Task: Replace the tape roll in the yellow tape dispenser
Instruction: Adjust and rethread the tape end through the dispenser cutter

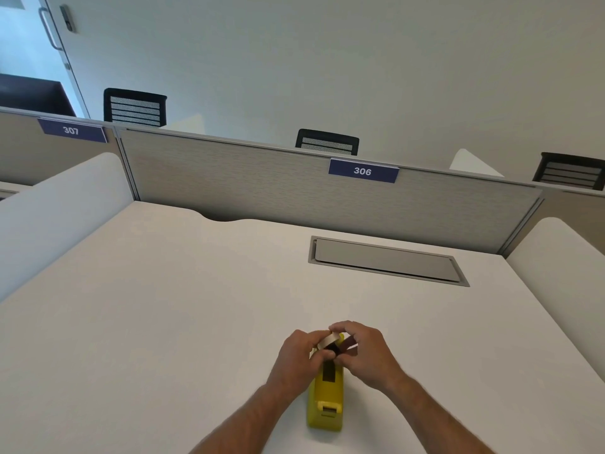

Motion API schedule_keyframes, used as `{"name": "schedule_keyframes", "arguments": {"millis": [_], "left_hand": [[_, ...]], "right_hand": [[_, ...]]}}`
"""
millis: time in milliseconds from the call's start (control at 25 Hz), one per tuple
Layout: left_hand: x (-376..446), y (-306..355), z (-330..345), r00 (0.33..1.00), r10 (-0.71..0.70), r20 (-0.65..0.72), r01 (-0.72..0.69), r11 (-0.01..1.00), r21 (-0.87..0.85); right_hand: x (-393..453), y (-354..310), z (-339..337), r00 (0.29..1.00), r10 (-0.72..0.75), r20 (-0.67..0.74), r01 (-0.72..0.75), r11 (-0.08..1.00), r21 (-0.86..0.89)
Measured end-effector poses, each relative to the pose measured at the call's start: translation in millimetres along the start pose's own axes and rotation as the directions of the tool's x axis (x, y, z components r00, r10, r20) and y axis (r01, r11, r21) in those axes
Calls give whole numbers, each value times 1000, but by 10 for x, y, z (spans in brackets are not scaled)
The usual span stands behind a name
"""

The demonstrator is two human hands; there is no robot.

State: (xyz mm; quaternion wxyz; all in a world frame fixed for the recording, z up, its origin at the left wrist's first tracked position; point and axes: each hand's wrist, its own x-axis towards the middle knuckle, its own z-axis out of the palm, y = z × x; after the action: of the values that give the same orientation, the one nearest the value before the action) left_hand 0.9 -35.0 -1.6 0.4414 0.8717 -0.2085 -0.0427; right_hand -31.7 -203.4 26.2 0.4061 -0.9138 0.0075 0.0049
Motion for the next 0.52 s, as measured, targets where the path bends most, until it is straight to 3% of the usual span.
{"name": "schedule_keyframes", "arguments": {"millis": [240,520], "left_hand": [[10,11,-144,992,8,129,2,997,-80],[35,-28,-107,994,-19,106,47,963,-265]], "right_hand": [[-10,69,-28,998,66,-16,-64,990,128],[-50,126,-34,994,103,-48,-83,949,304]]}}
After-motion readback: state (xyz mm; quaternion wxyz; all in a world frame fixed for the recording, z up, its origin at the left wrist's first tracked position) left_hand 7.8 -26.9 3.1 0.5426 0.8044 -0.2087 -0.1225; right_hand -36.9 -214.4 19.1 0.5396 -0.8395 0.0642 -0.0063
